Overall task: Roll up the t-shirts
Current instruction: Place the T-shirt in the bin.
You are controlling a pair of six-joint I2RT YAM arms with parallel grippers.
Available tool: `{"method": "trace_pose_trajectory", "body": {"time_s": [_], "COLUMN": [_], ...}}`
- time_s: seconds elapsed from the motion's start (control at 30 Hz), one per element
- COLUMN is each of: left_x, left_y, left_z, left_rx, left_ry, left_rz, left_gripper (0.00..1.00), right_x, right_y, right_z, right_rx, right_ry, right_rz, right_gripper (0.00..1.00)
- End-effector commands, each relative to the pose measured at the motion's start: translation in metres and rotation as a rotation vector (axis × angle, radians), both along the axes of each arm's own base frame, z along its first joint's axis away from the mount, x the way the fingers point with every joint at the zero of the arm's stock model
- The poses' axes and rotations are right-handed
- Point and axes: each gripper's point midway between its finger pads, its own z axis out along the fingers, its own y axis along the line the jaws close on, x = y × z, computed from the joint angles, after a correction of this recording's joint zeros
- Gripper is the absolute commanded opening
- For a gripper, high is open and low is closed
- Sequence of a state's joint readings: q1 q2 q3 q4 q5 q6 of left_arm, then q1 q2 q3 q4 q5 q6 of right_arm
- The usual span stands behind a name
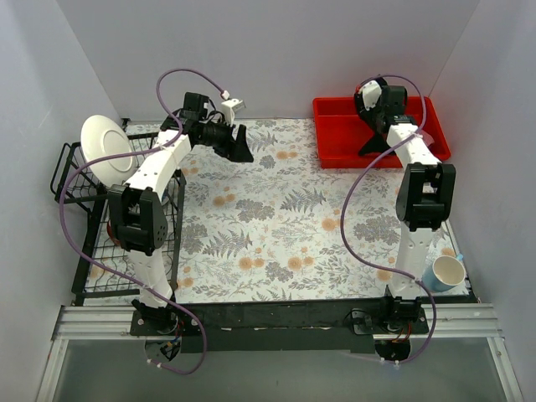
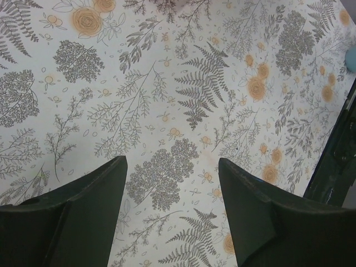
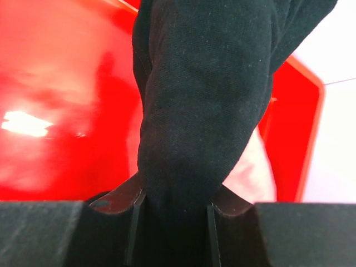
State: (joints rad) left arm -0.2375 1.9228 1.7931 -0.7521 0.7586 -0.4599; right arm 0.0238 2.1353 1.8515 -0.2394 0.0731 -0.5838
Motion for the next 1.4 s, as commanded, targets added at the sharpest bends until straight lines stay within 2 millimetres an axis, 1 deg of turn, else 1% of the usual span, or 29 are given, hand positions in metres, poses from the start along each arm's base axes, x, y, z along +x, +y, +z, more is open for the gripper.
{"method": "trace_pose_trajectory", "body": {"time_s": [0.0, 0.07, 0.13, 0.2, 0.23, 0.3, 0.33, 0.37, 0.43, 0.47, 0.53, 0.57, 0.6, 0.63, 0.7, 0.73, 0.83, 0.87, 0.93, 0.97, 1.0, 1.03, 1.07, 1.1, 1.13, 1.2, 1.23, 1.3, 1.37], "left_x": [-0.009, -0.010, -0.009, -0.009, -0.010, -0.010, -0.009, -0.009, -0.008, -0.008, -0.007, -0.007, -0.007, -0.007, -0.007, -0.008, -0.009, -0.010, -0.009, -0.009, -0.009, -0.008, -0.007, -0.007, -0.006, -0.005, -0.006, -0.006, -0.006], "left_y": [0.006, 0.005, 0.005, 0.005, 0.005, 0.003, 0.003, 0.003, 0.001, -0.001, -0.003, -0.005, -0.006, -0.007, -0.009, -0.010, -0.011, -0.012, -0.012, -0.013, -0.015, -0.016, -0.017, -0.019, -0.020, -0.023, -0.025, -0.028, -0.030], "left_z": [0.021, 0.019, 0.017, 0.015, 0.014, 0.011, 0.010, 0.009, 0.005, 0.005, 0.003, 0.002, 0.002, 0.002, -0.001, -0.001, -0.004, -0.005, -0.008, -0.009, -0.012, -0.012, -0.011, -0.014, -0.014, -0.015, -0.017, -0.017, -0.020], "left_rx": [0.004, 0.005, 0.007, 0.010, 0.011, 0.015, 0.017, 0.019, 0.023, 0.025, 0.030, 0.032, 0.033, 0.035, 0.042, 0.045, 0.055, 0.057, 0.062, 0.065, 0.072, 0.073, 0.074, 0.077, 0.077, 0.076, 0.079, 0.077, 0.081], "left_ry": [-0.048, -0.042, -0.039, -0.034, -0.031, -0.024, -0.026, -0.023, -0.019, -0.018, -0.019, -0.018, -0.021, -0.023, -0.019, -0.019, -0.017, -0.015, -0.014, -0.013, -0.011, -0.011, -0.015, -0.010, -0.012, -0.014, -0.007, -0.009, -0.004], "left_rz": [0.000, -0.001, 0.000, -0.001, 0.000, -0.003, -0.002, -0.002, -0.006, -0.008, -0.011, -0.014, -0.017, -0.019, -0.022, -0.024, -0.027, -0.028, -0.030, -0.029, -0.033, -0.033, -0.034, -0.038, -0.040, -0.046, -0.047, -0.054, -0.057], "left_gripper": [0.66, 0.66, 0.66, 0.67, 0.67, 0.67, 0.67, 0.67, 0.67, 0.67, 0.67, 0.67, 0.68, 0.68, 0.68, 0.68, 0.68, 0.68, 0.68, 0.69, 0.68, 0.69, 0.69, 0.69, 0.69, 0.70, 0.70, 0.70, 0.70], "right_x": [0.045, 0.057, 0.062, 0.063, 0.066, 0.066, 0.065, 0.063, 0.060, 0.059, 0.056, 0.055, 0.056, 0.056, 0.056, 0.056, 0.056, 0.054, 0.059, 0.061, 0.061, 0.060, 0.063, 0.062, 0.061, 0.062, 0.060, 0.059, 0.058], "right_y": [-0.037, -0.045, -0.050, -0.049, -0.048, -0.040, -0.036, -0.025, -0.016, -0.005, 0.002, 0.009, 0.011, 0.015, 0.017, 0.022, 0.032, 0.034, 0.037, 0.036, 0.034, 0.032, 0.032, 0.030, 0.027, 0.021, 0.016, 0.008, -0.002], "right_z": [0.057, 0.057, 0.054, 0.052, 0.055, 0.047, 0.041, 0.027, 0.013, 0.005, -0.015, -0.022, -0.025, -0.037, -0.044, -0.053, -0.060, -0.066, -0.073, -0.074, -0.081, -0.092, -0.091, -0.096, -0.105, -0.109, -0.115, -0.120, -0.122], "right_rx": [-0.175, -0.236, -0.295, -0.314, -0.322, -0.363, -0.380, -0.413, -0.445, -0.452, -0.471, -0.474, -0.476, -0.485, -0.495, -0.486, -0.458, -0.453, -0.433, -0.428, -0.428, -0.436, -0.431, -0.433, -0.440, -0.440, -0.447, -0.448, -0.463], "right_ry": [-0.225, -0.250, -0.250, -0.247, -0.267, -0.252, -0.243, -0.215, -0.193, -0.182, -0.138, -0.123, -0.119, -0.097, -0.079, -0.065, -0.053, -0.027, -0.014, -0.009, 0.008, 0.031, 0.026, 0.045, 0.065, 0.073, 0.091, 0.104, 0.109], "right_rz": [-0.090, -0.094, -0.095, -0.079, -0.075, -0.039, -0.026, 0.015, 0.037, 0.058, 0.072, 0.081, 0.079, 0.076, 0.075, 0.090, 0.120, 0.131, 0.133, 0.124, 0.117, 0.107, 0.100, 0.095, 0.084, 0.054, 0.038, 0.014, -0.020], "right_gripper": [0.01, 0.01, 0.01, 0.01, 0.01, 0.01, 0.01, 0.01, 0.01, 0.01, 0.01, 0.01, 0.01, 0.01, 0.01, 0.01, 0.01, 0.01, 0.01, 0.01, 0.01, 0.01, 0.01, 0.01, 0.01, 0.01, 0.01, 0.01, 0.01]}}
